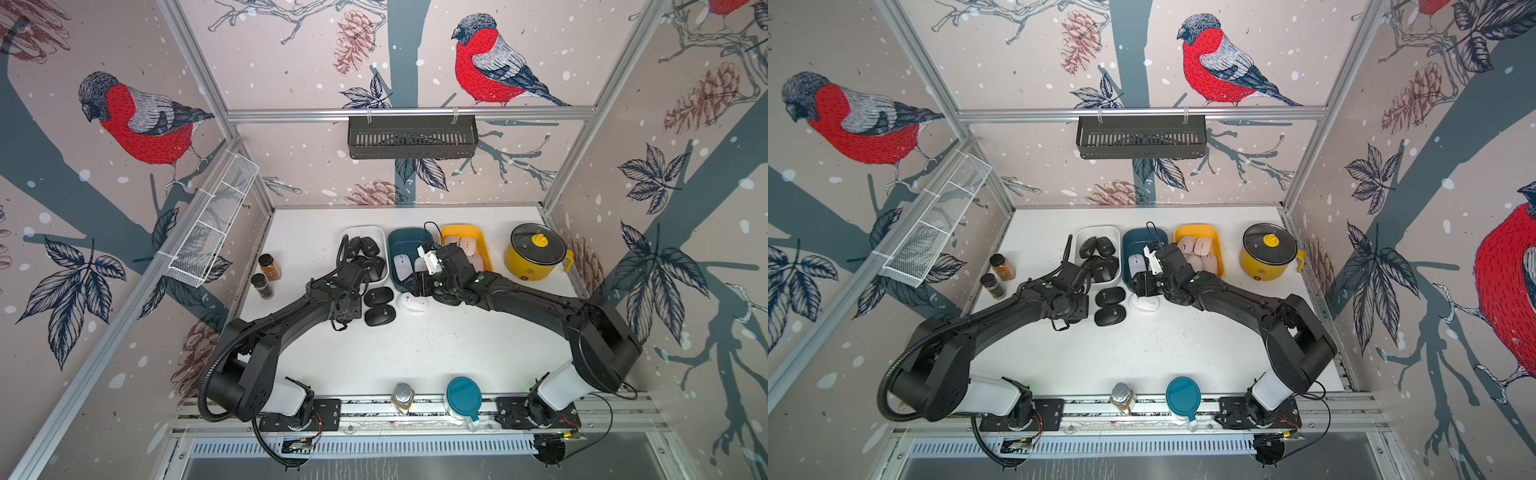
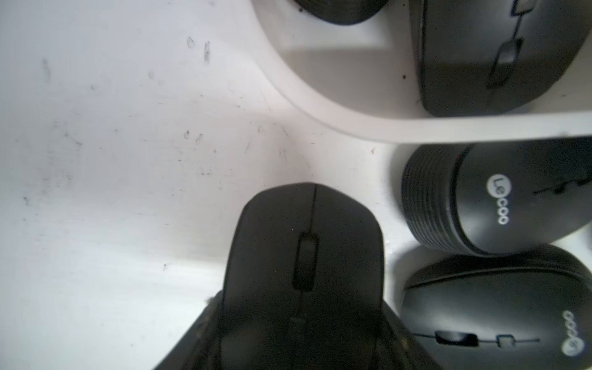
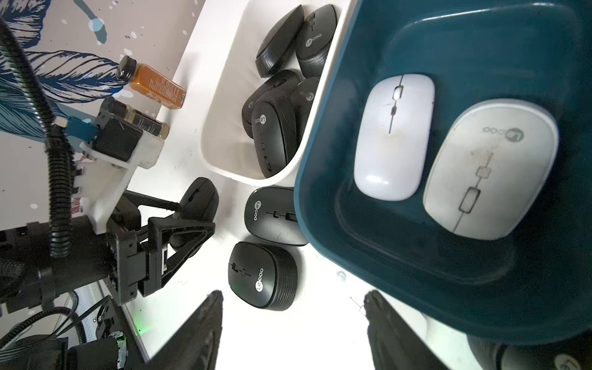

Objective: Place the mice by color into the storage box
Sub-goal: Pick up the mouse from the center of the board, then place the mouse in the storage box.

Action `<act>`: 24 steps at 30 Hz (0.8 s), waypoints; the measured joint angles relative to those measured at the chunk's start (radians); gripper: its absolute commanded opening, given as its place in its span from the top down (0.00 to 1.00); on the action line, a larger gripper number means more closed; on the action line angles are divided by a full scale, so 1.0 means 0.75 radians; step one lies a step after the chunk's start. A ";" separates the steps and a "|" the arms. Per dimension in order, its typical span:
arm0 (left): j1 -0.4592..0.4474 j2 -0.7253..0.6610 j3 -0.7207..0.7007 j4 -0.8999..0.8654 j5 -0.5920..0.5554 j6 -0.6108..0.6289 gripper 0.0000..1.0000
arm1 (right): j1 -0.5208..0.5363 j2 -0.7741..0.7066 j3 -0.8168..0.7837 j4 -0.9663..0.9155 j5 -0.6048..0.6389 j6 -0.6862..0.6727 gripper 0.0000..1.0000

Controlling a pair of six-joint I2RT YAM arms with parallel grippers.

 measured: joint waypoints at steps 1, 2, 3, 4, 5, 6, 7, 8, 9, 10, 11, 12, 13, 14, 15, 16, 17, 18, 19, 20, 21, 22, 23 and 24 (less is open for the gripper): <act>0.000 -0.021 0.008 -0.011 -0.011 -0.005 0.38 | 0.000 -0.007 0.000 -0.002 0.004 0.001 0.30; 0.000 -0.040 0.016 -0.022 -0.015 -0.012 0.38 | 0.000 -0.013 0.000 -0.003 0.007 0.003 0.29; 0.000 -0.061 0.024 -0.031 -0.020 -0.012 0.38 | 0.000 -0.021 0.000 -0.004 0.008 0.005 0.29; 0.000 -0.080 0.034 -0.043 -0.024 -0.014 0.38 | 0.000 -0.030 -0.002 -0.004 0.014 0.005 0.30; -0.001 -0.097 0.045 -0.058 -0.032 -0.016 0.38 | 0.001 -0.036 -0.003 -0.003 0.020 0.005 0.30; -0.001 -0.113 0.057 -0.067 -0.043 -0.018 0.38 | 0.000 -0.041 -0.003 -0.004 0.026 0.005 0.30; -0.001 -0.127 0.074 -0.075 -0.052 -0.021 0.38 | 0.000 -0.046 -0.003 -0.004 0.033 0.005 0.30; 0.000 -0.134 0.090 -0.083 -0.057 -0.021 0.38 | 0.000 -0.050 -0.003 -0.004 0.033 0.006 0.30; 0.000 -0.143 0.110 -0.092 -0.064 -0.021 0.38 | 0.000 -0.054 -0.003 -0.004 0.038 0.006 0.29; 0.000 -0.146 0.131 -0.101 -0.068 -0.021 0.38 | 0.000 -0.060 -0.006 -0.004 0.042 0.006 0.29; 0.000 -0.148 0.152 -0.106 -0.072 -0.021 0.38 | 0.000 -0.066 -0.010 -0.007 0.042 0.006 0.29; 0.000 -0.147 0.175 -0.106 -0.073 -0.021 0.38 | 0.000 -0.075 -0.013 -0.011 0.049 0.007 0.30; 0.000 -0.143 0.198 -0.106 -0.076 -0.020 0.38 | 0.000 -0.084 -0.017 -0.012 0.061 0.009 0.30; 0.000 -0.137 0.218 -0.105 -0.078 -0.020 0.38 | 0.000 -0.091 -0.020 -0.012 0.068 0.009 0.30; 0.000 -0.127 0.237 -0.098 -0.081 -0.019 0.38 | 0.000 -0.101 -0.026 -0.012 0.069 0.009 0.30; 0.001 -0.107 0.266 -0.104 -0.081 -0.009 0.38 | -0.001 -0.112 -0.032 -0.014 0.076 0.009 0.30; 0.001 -0.092 0.288 -0.101 -0.081 -0.009 0.38 | -0.001 -0.119 -0.035 -0.017 0.078 0.009 0.30; 0.001 -0.070 0.318 -0.092 -0.083 -0.001 0.38 | -0.001 -0.128 -0.038 -0.017 0.085 0.009 0.30; 0.001 -0.049 0.346 -0.087 -0.084 0.016 0.38 | -0.002 -0.137 -0.041 -0.019 0.100 0.009 0.30; 0.001 -0.027 0.372 -0.085 -0.085 0.016 0.38 | -0.003 -0.143 -0.044 -0.019 0.108 0.009 0.30; 0.001 0.002 0.405 -0.080 -0.085 0.017 0.38 | -0.005 -0.153 -0.049 -0.020 0.112 0.009 0.30; 0.001 0.032 0.439 -0.078 -0.085 0.029 0.38 | -0.007 -0.162 -0.055 -0.022 0.116 0.009 0.30; 0.001 0.058 0.472 -0.072 -0.085 0.037 0.38 | -0.009 -0.170 -0.060 -0.025 0.128 0.010 0.30; 0.001 0.091 0.510 -0.062 -0.086 0.051 0.38 | -0.011 -0.181 -0.065 -0.028 0.139 0.010 0.30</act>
